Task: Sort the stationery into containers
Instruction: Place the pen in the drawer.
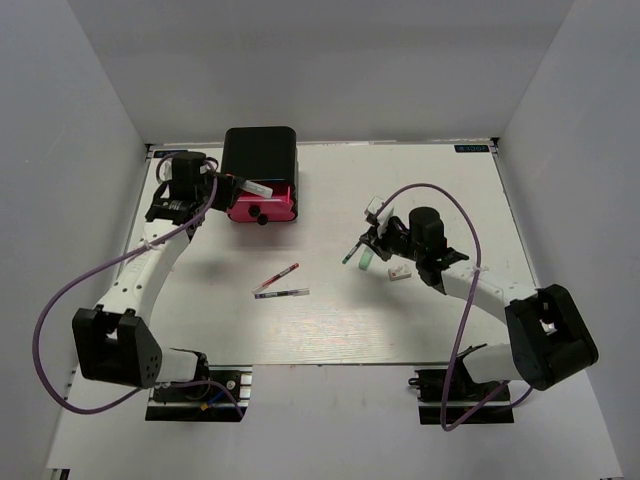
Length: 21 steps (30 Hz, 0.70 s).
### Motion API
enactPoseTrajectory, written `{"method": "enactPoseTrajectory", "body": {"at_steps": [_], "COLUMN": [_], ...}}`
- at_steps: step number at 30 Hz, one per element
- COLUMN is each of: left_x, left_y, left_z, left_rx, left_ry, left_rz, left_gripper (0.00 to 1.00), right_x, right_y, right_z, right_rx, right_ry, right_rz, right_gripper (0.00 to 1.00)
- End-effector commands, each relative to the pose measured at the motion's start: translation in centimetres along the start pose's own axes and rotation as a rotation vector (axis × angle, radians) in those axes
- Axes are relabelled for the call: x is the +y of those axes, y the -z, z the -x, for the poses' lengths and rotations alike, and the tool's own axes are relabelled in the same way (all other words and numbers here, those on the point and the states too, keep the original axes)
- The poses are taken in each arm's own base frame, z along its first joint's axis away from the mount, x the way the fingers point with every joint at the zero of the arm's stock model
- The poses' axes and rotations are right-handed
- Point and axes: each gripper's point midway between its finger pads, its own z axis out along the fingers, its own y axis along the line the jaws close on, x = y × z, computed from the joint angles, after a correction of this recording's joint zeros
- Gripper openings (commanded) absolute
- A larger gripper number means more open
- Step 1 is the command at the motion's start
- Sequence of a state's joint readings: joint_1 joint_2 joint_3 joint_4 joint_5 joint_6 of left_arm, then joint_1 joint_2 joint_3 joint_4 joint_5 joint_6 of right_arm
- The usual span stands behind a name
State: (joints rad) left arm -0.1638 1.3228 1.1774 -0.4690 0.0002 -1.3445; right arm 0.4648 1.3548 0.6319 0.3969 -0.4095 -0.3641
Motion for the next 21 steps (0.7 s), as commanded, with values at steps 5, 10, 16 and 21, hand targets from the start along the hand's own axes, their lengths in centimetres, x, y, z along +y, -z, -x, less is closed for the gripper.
{"method": "enactPoseTrajectory", "body": {"at_steps": [5,10,16,21], "left_x": [-0.6,-1.2,-1.0,-1.3], "left_y": [-2.5,-3.7,-3.3,-2.5], "left_z": [0.7,1.2,1.2,1.2], "left_rx": [-0.040,-0.061,-0.059,-0.062], "left_ry": [0.090,0.090,0.089,0.090], "left_rz": [-0.003,0.004,0.013,-0.005], "left_gripper": [0.00,0.10,0.42,0.55], "right_x": [0.3,0.7,0.4,0.2], "right_y": [0.9,1.2,1.3,0.9], "right_z": [0.3,-0.4,-0.9,-1.9], "right_rx": [-0.021,-0.004,0.012,0.052], "right_ry": [0.028,0.005,-0.050,-0.163], "right_rz": [-0.006,-0.001,-0.038,-0.045], "right_gripper": [0.24,0.43,0.65,0.68]}}
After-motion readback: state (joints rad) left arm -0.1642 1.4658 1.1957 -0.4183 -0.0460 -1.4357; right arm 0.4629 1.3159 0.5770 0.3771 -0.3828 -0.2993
